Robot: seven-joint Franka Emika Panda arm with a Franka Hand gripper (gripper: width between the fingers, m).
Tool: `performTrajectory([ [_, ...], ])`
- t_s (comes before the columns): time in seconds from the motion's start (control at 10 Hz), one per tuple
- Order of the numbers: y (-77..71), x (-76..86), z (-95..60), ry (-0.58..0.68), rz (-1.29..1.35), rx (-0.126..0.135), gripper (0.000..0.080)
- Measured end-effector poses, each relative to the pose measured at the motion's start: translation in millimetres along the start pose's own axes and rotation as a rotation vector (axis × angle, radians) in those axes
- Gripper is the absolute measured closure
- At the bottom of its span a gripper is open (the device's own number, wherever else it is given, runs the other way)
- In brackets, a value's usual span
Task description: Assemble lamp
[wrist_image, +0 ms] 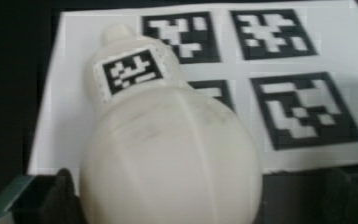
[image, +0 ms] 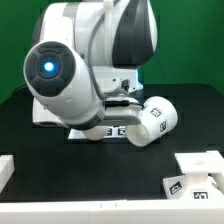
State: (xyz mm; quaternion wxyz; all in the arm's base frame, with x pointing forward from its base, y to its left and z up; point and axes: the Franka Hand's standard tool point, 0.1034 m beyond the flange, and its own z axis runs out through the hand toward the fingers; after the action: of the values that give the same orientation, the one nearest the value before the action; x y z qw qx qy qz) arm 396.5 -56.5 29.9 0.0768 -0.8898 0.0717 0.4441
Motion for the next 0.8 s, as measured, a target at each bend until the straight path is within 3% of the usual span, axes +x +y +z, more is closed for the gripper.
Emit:
performTrajectory([
  [0.3,1.2,-0.3,0.9,-0.004,-0.016,-0.001,0.0101],
  [0.5,10.4,-4.9,-0.3,-0.022,-0.039,-0.002,0.0101],
  [0.6,7.0,-6.6,-2.7,-0.035,-0.081,-0.051,0.0101],
  [0.7,-0.8,-5.8,-3.9,-0.031,-0.122,-0.07,0.0101],
  [0.8,-2.8,-5.2,-3.9,-0.029,-0.136,-0.07,0.0101],
])
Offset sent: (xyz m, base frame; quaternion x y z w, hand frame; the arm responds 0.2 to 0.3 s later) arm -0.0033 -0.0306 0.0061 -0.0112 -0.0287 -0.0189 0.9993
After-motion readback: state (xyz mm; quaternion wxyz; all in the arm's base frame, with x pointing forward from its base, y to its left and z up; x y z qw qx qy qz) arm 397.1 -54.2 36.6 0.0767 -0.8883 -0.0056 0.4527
